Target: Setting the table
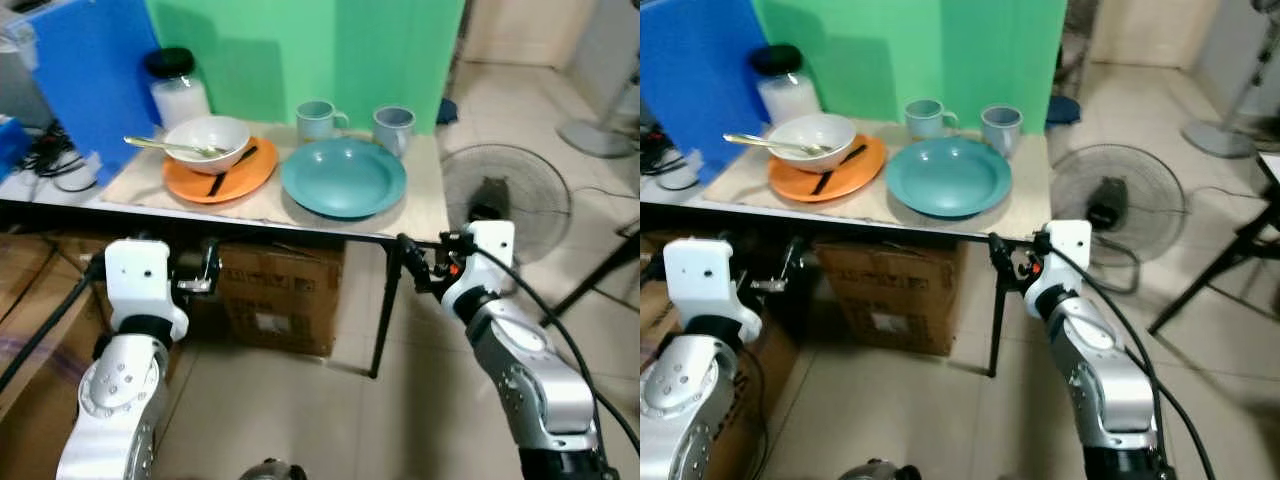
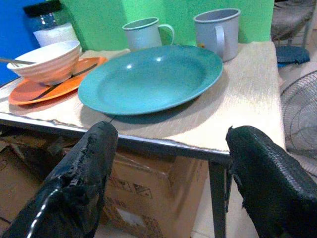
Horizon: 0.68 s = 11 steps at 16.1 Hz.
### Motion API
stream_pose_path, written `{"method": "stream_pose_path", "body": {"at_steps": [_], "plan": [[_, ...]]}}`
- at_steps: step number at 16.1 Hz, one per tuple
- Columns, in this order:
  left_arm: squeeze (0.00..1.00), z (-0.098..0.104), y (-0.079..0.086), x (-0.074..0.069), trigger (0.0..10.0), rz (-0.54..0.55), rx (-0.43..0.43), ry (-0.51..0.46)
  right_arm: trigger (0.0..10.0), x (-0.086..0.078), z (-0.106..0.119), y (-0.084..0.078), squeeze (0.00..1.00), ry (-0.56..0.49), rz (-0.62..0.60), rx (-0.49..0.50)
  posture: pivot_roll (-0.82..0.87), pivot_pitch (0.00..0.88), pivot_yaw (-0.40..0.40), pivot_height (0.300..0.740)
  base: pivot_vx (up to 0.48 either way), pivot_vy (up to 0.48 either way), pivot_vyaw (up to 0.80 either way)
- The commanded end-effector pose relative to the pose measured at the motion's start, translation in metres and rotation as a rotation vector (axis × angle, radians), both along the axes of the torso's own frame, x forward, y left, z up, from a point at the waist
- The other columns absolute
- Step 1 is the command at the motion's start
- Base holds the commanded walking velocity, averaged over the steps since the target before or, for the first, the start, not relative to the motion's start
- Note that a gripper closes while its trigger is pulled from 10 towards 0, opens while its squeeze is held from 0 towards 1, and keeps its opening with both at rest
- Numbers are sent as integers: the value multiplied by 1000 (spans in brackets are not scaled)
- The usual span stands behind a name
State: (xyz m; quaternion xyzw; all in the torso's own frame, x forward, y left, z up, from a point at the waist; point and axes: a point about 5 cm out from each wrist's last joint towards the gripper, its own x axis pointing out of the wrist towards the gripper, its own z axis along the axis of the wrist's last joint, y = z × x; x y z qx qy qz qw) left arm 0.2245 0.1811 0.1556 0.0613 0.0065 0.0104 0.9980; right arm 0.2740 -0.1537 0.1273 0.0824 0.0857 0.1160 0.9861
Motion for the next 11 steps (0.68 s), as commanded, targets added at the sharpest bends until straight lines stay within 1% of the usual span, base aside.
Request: {"method": "stream_pose_path", "body": {"at_steps": [1,7,10,11], "plan": [[0,2,-3,0,10000,-28,17,0,10000,2,0,-2,0,9,-10,12,-102,41,57,740,352,0,0],[0,5,0,3,10000,-32,23,-5,10000,6,3,4,0,-7,-1,27,-88,39,56,740,352,0,0],[0,8,1,2,10000,-47,13,-14,10000,9,10,5,0,-59,-3,32,-83,39,58,740,350,0,0],[0,7,1,2,10000,-53,10,-12,10000,10,12,5,0,-73,-1,14,-84,37,57,740,349,0,0]]}}
